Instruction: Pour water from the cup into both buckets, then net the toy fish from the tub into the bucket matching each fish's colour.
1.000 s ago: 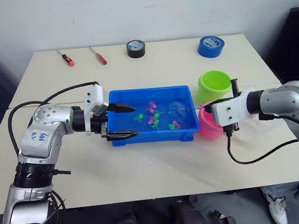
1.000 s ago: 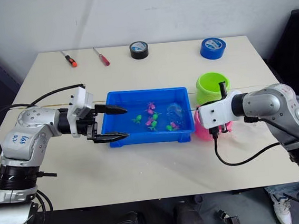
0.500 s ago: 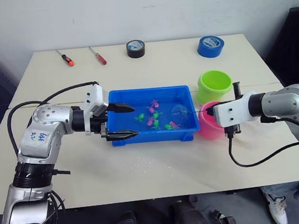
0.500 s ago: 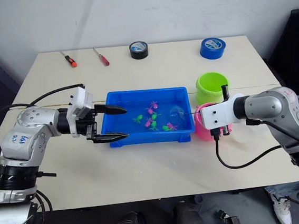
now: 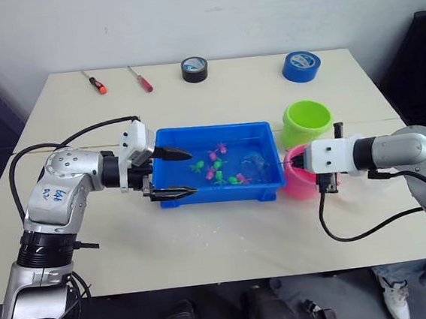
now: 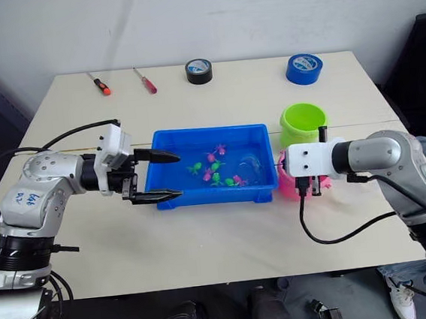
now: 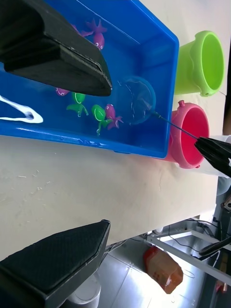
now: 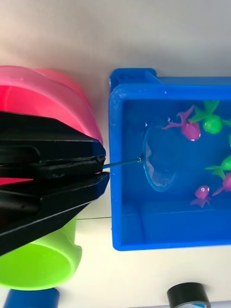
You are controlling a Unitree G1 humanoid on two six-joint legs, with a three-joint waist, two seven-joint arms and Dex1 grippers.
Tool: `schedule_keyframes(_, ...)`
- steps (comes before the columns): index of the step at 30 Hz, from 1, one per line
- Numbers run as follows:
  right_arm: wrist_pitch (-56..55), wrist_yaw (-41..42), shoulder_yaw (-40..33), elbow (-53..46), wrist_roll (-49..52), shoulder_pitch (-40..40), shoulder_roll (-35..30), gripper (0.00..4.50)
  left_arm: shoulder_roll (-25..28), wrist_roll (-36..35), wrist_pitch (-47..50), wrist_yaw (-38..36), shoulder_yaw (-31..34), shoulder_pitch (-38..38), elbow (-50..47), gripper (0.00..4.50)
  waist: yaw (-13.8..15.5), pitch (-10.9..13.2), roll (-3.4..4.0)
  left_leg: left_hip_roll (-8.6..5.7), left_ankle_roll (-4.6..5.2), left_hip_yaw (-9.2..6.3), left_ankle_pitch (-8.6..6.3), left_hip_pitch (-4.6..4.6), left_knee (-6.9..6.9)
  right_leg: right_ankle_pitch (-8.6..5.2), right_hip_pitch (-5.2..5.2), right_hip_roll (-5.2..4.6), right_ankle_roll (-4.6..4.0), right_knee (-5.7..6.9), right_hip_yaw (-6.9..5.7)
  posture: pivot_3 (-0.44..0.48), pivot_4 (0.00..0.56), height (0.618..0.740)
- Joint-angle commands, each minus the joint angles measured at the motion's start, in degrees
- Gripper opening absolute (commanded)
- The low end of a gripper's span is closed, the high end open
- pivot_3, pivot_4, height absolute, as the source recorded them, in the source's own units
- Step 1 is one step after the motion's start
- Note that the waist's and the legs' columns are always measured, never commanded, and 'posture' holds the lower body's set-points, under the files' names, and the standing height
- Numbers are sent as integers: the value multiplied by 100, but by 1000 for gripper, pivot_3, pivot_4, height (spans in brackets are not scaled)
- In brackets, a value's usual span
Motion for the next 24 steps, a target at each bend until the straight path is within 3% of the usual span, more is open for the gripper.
schedule_keyframes(1,374,-7,-273,-330,293,48,42,0,36,-8,-93,-10,23,-45,-76,4481,3,0,0,0,0,0,0,0,0,0,0,0,0,0,1,0,150,740)
schedule_keyframes(13,-774,-120,186,29,-457,-38,110,0,294,229,-411,-167,-2,68,228,4481,-7,0,0,-1,1,2,0,0,0,0,0,3,0,-3,2,0,150,740)
schedule_keyframes(24,239,-61,44,-207,110,-138,500,0,407,242,-428,-133,99,116,279,4481,-2,0,0,-1,0,1,0,0,1,0,0,0,0,1,0,0,150,740)
